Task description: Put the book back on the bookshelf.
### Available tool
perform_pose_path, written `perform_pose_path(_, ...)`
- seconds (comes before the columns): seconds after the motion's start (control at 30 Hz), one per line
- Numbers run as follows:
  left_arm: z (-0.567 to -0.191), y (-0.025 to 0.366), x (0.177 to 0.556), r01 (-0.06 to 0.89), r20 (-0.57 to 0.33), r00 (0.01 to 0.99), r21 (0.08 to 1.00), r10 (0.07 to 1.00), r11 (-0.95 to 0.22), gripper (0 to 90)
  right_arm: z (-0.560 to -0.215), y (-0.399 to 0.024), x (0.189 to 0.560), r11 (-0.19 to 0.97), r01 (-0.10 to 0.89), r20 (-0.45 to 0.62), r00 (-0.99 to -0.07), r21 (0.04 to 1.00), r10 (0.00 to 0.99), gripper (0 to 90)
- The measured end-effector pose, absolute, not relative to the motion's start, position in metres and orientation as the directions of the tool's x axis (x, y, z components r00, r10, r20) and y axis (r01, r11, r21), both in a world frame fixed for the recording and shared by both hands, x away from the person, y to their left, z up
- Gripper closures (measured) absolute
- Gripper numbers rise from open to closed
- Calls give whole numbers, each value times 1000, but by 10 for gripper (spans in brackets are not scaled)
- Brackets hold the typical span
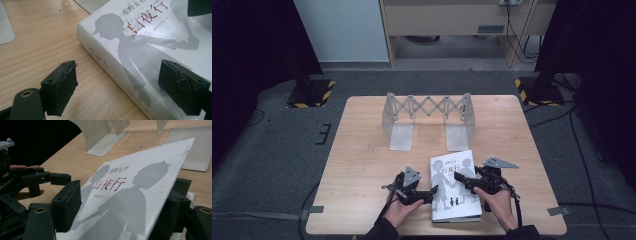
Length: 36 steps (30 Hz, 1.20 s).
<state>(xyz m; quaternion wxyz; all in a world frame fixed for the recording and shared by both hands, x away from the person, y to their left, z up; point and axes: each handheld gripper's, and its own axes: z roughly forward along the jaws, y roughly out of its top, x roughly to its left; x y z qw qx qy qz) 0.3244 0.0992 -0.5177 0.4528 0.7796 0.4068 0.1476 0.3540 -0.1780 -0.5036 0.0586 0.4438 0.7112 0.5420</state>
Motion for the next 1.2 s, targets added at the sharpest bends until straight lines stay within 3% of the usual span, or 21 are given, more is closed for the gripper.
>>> perform_pose_path(0.43,-519,100,324,490,-138,630,834,764,-254,143,-510,-164,355,66,593,403,-621,803,673,240)
perform_pose_path(0.77,-519,108,327,499,-144,616,832,774,-242,189,-509,-167,353,41,596,427,-620,802,658,305)
perform_pose_path(1.2,-519,119,331,526,-190,591,828,784,-196,201,-504,-167,354,43,603,442,-629,797,639,323)
